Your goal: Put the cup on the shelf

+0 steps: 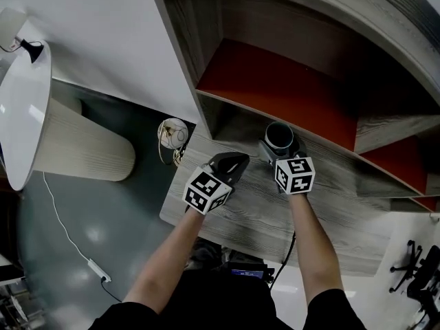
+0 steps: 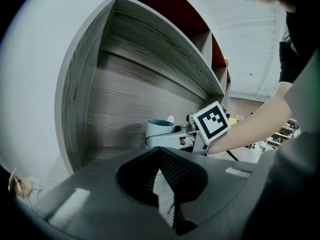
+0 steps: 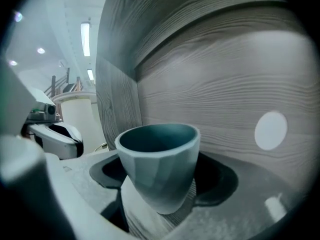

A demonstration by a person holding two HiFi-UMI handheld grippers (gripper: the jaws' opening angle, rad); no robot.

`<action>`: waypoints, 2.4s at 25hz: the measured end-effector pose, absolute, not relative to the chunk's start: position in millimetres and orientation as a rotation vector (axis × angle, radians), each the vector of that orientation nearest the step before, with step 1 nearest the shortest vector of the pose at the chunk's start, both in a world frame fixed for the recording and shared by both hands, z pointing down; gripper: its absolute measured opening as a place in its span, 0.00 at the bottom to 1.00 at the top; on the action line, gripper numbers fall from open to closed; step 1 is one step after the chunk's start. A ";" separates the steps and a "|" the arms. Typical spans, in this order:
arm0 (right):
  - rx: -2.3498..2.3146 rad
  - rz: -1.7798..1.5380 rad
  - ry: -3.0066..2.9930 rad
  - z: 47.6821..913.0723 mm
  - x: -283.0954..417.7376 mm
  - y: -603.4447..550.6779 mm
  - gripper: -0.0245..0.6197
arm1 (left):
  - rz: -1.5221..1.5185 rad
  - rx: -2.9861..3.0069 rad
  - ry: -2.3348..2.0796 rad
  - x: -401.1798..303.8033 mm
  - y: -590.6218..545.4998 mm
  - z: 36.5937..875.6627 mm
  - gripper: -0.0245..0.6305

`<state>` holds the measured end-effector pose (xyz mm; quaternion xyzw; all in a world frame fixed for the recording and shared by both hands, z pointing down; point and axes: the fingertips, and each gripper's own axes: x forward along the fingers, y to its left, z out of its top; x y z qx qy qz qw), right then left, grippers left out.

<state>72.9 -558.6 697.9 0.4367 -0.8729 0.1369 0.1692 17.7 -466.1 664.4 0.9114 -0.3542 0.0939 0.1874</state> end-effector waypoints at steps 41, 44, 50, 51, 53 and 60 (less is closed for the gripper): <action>1.242 0.567 -2.565 578.9 148.1 -414.4 0.36 | 0.284 2.624 -0.882 47.6 -403.3 580.2 0.03; 1.285 0.536 -2.589 564.7 157.8 -402.5 0.16 | 0.259 2.639 -0.863 58.3 -395.9 569.9 0.03; 1.276 0.558 -2.625 556.4 153.5 -379.9 0.03 | 0.210 2.676 -0.827 73.5 -380.6 551.7 0.03; 1.268 0.563 -2.627 557.5 151.8 -376.7 0.03 | 0.209 2.677 -0.825 74.3 -379.6 551.0 0.03; 1.260 0.578 -2.627 559.5 150.5 -372.3 0.03 | 0.212 2.676 -0.828 74.2 -378.3 550.4 0.03; 1.249 0.592 -2.612 560.4 155.9 -360.5 0.03 | 0.211 2.658 -0.856 71.0 -364.3 551.9 0.03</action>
